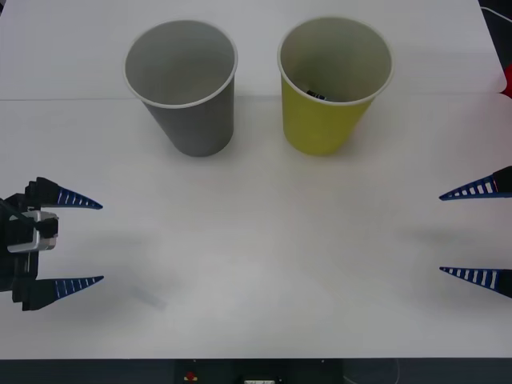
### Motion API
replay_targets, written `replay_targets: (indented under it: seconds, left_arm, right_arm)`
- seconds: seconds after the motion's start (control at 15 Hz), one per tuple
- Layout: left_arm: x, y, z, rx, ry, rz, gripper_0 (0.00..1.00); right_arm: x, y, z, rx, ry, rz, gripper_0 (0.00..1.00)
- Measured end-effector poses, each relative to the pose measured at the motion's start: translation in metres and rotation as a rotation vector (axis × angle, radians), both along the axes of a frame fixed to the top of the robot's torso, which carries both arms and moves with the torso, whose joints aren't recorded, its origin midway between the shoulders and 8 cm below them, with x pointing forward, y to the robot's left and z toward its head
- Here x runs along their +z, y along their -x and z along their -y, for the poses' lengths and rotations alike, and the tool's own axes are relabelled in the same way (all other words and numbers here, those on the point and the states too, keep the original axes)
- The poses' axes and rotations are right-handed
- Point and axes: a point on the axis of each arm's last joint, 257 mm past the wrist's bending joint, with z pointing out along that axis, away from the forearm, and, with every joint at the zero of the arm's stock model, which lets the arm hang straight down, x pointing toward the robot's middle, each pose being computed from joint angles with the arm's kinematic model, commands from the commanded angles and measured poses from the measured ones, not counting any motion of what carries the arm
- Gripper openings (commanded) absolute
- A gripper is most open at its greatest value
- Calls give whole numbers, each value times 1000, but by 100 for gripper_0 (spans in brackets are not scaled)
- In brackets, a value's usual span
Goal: Put the can into the green bin and the plastic bottle into the gray bin
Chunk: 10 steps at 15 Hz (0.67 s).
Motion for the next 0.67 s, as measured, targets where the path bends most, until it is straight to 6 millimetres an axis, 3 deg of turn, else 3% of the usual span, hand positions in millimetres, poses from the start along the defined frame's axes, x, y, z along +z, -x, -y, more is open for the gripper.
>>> replay_targets:
  seconds: [0.67]
  left_arm:
    - [0,0,-4,7,1,-20,100]
  right_arm:
    - [0,0,0,0,0,0,100]
